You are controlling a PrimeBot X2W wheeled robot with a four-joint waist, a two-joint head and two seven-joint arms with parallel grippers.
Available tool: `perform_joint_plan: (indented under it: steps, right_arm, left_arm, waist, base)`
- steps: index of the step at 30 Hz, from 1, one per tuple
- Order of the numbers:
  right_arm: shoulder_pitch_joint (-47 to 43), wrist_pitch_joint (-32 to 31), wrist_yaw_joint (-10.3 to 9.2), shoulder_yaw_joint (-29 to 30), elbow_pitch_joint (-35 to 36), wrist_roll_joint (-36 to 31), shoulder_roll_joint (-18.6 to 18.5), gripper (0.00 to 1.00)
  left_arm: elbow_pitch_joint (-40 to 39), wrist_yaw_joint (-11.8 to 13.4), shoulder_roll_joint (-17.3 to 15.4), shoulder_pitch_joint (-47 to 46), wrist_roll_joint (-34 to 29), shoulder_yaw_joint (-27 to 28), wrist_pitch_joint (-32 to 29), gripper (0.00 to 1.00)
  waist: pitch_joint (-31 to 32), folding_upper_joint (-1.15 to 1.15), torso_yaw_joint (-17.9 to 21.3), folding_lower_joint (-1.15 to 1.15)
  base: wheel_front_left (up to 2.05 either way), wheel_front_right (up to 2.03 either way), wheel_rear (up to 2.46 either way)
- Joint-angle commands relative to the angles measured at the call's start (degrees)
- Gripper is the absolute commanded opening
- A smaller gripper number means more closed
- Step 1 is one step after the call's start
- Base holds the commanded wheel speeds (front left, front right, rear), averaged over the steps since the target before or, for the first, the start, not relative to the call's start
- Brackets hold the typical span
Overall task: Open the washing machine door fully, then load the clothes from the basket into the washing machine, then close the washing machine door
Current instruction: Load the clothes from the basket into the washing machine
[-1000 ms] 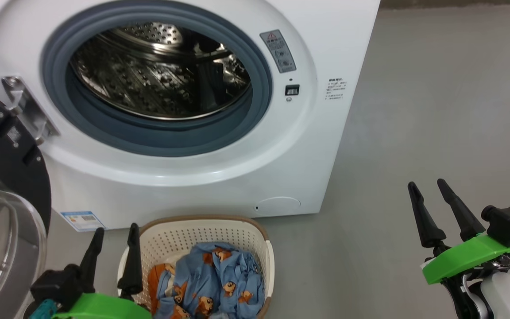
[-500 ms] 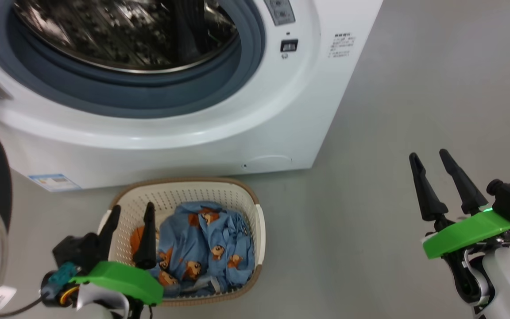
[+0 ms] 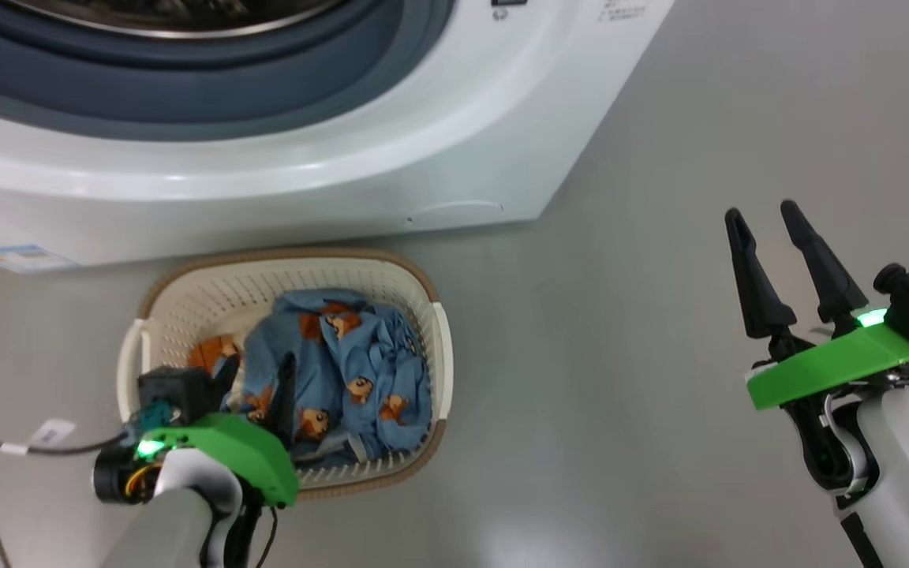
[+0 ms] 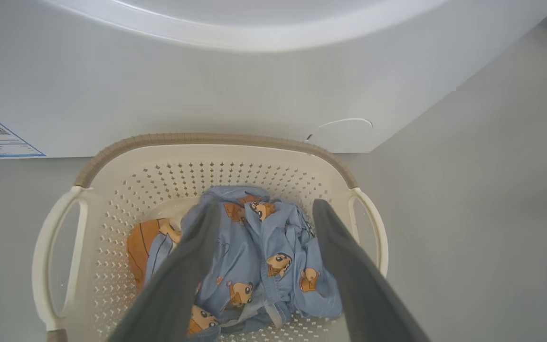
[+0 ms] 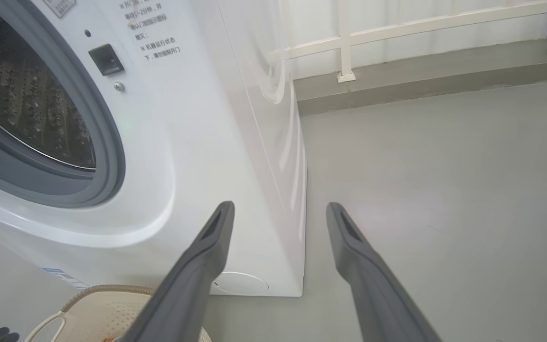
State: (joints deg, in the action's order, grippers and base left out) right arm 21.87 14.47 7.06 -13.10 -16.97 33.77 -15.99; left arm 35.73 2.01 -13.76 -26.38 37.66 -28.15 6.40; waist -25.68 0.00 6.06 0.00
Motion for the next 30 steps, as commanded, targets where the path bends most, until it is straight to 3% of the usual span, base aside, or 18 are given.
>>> perform_joint_plan:
  steps: [1,13,30]
  right_arm:
    - [0.55,0.52,0.43,-1.03,1.57,0.34,-0.29,1.0]
    - [4.01,0.52,0.43,-0.9,3.28,0.53,0.02,1.0]
    - [6.69,0.52,0.43,-0.21,5.18,0.12,1.15,1.0]
  left_arm:
    - [1.65,-0.77,-0.72,-2.76,-0.39,0.78,-0.4,1.0]
    - [17.52,-5.49,1.92,-13.78,-1.79,-2.27,-1.55,1.0]
    - [34.26,-9.17,6.26,-26.7,0.3,-4.46,-7.47,1.0]
  waist:
    - [-4.11,0.0,1.47,0.0]
    - [-12.53,0.0,4.05,0.0]
    - [-22.63,0.0,7.93,0.0]
  base:
    - [0.0,0.0,0.0]
    - [0.0,0.0,0.0]
    - [0.0,0.0,0.0]
